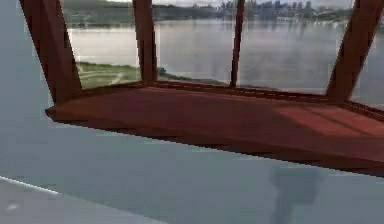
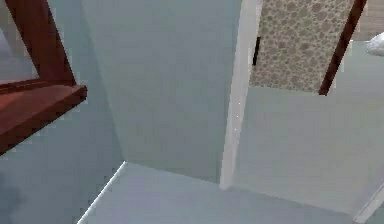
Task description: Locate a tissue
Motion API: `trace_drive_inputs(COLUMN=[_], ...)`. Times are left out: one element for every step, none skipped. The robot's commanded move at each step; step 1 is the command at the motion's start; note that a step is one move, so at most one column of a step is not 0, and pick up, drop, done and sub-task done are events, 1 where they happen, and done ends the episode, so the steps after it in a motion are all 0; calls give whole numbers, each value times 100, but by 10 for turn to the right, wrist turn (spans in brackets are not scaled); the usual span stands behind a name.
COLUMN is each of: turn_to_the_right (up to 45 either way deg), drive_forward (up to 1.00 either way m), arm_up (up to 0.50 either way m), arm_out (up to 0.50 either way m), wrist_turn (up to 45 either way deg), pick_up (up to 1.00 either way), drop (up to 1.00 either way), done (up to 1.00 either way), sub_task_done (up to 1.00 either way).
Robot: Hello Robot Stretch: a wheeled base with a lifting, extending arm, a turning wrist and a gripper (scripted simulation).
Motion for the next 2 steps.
trace_drive_inputs(turn_to_the_right=[-450, -270], drive_forward=[0, 0], arm_up=[0, 0], arm_out=[0, 0], wrist_turn=[0, 0], pick_up=[0, 0], drop=[0, 0], done=[0, 0], sub_task_done=[0, 0])
